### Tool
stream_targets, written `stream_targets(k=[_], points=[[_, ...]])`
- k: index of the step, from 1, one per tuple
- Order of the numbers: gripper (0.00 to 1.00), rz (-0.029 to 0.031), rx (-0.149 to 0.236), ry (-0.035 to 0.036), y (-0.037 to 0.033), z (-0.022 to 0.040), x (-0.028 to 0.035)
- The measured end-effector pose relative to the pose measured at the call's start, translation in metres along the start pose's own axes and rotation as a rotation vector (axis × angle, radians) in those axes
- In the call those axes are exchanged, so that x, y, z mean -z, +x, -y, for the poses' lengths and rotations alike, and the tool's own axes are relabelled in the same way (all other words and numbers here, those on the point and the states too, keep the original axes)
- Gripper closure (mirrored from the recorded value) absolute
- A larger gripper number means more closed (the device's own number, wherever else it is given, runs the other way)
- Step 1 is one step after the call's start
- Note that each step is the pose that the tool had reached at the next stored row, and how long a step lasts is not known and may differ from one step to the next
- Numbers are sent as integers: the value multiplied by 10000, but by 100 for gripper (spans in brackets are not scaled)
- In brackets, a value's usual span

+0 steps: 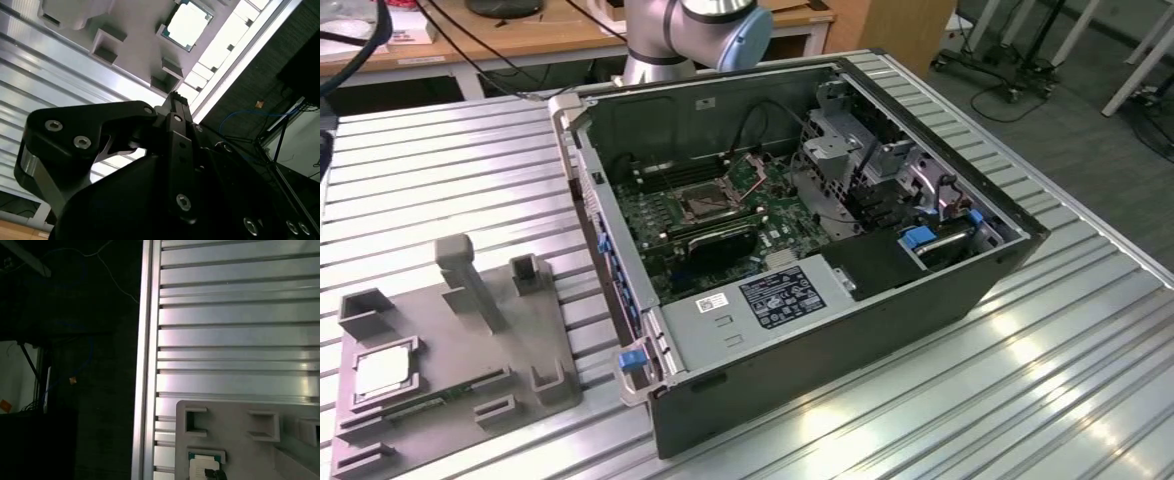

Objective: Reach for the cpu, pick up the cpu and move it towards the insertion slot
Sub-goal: 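Reach for the cpu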

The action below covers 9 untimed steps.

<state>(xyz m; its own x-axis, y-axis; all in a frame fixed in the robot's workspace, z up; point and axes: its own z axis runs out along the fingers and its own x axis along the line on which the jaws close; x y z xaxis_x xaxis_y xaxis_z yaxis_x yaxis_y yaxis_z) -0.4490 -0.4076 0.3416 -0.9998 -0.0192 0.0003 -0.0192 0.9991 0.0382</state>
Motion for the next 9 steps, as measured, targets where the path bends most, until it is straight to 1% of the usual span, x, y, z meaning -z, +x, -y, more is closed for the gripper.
stream_targets(k=[3, 4, 5, 7, 8, 9], points=[[89, 1, -1, -1, 17, 14, -35], [83, 0, -1, 0, 20, 18, -44], [83, -1, -1, 0, 22, 21, -54], [71, -1, -1, 0, 22, 25, -85], [71, -1, -1, 0, 23, 30, -103], [65, -1, 1, 0, 23, 37, -121]])
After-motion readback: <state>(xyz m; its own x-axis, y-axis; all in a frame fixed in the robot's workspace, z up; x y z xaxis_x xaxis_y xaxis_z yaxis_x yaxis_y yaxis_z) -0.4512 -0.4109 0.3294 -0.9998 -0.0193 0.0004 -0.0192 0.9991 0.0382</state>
